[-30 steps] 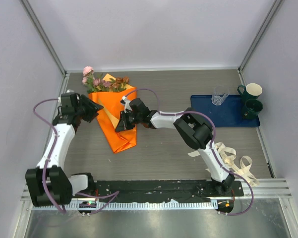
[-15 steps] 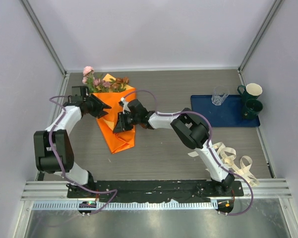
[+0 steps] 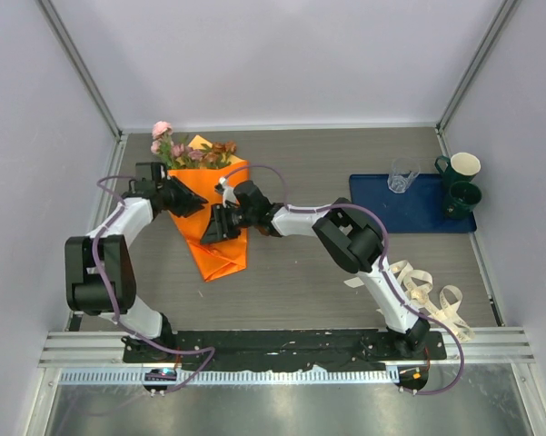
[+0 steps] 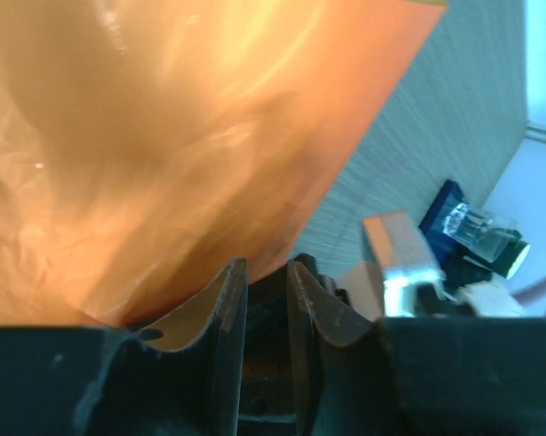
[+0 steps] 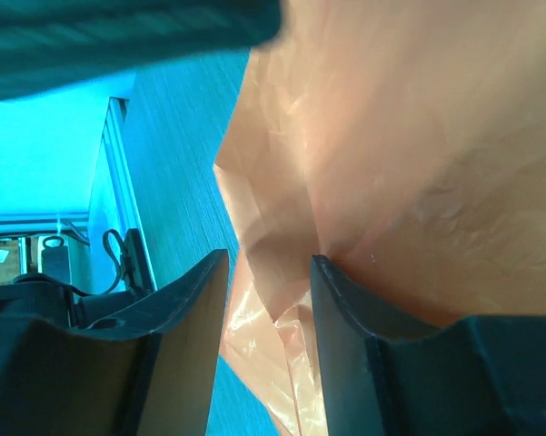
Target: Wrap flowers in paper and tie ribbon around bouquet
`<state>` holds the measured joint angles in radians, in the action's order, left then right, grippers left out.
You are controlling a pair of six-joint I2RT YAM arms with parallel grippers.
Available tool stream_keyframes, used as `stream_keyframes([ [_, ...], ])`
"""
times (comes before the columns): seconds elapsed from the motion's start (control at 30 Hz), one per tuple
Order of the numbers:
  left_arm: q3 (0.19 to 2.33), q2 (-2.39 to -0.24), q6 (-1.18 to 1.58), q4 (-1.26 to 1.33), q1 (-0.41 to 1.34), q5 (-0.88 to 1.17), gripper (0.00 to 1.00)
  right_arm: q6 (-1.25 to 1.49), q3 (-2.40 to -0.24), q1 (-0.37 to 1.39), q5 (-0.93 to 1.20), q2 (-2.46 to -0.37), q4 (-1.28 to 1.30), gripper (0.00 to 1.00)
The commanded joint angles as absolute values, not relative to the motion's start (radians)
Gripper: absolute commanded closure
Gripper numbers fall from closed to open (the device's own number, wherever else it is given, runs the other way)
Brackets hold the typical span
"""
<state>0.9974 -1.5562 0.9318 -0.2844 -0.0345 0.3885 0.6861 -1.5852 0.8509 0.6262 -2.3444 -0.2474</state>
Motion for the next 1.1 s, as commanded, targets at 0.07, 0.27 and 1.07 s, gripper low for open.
stream_keyframes([
  [0.07,0.943,-1.611,0.871,-0.275,-0.035,0.374,0.77,0.716,-1.601,0.856,0.661,-2.355,-0.308,0.65],
  [0.27,0.862,-1.585,0.850,-0.275,-0.034,0.351,0.81,0.706,-1.617,0.856,0.638,-2.378,-0.272,0.90],
  [1.07,0.660,-1.568,0.862,-0.261,-0.034,0.175,0.97,0.686,-1.333,0.819,0.646,-2.197,-0.322,0.78],
])
